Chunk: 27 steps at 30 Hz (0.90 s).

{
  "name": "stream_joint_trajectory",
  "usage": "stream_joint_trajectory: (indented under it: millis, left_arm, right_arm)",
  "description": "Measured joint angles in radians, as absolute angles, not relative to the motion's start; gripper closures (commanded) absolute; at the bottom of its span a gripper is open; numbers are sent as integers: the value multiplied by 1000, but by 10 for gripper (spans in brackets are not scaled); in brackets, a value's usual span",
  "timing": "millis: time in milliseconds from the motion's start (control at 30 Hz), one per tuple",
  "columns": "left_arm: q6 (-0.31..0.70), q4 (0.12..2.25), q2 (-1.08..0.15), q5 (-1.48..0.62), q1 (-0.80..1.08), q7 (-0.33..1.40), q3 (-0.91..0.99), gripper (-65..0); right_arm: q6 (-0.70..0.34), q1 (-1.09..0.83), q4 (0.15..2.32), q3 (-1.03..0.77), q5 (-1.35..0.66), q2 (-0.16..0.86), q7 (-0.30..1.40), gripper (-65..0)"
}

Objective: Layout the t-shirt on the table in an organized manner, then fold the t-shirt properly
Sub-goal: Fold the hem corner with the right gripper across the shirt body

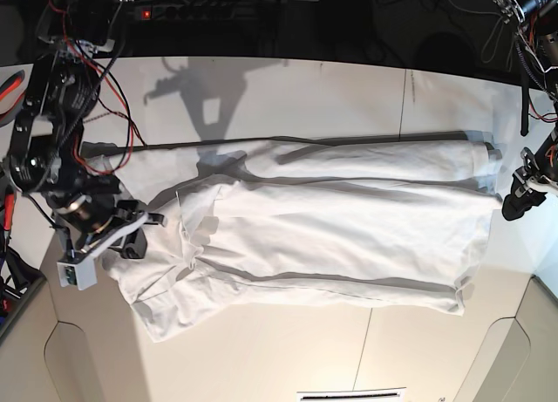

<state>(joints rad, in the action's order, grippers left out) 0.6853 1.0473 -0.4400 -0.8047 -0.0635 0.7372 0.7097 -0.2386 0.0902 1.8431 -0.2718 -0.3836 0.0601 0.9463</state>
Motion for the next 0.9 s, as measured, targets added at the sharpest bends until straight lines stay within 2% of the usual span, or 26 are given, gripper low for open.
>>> stream_joint_trajectory:
  millis: [167, 367, 567, 900]
  left_arm:
    - [685, 1047, -440, -805, -64, 740, 710, -230]
    - [685, 1047, -440, -805, -64, 740, 710, -230]
    - [685, 1047, -440, -806, -64, 740, 710, -230]
    - [685, 1047, -440, -806, -64, 739, 710, -230]
  right_arm:
    - [-228, -43, 1954, -327, -387, 61, 938, 0]
    - [-160, -118, 1797, -325, -295, -3, 854, 0]
    - [-154, -45, 1598, -275, -338, -34, 822, 0]
    - [-159, 180, 1427, 3, -234, -67, 744, 0]
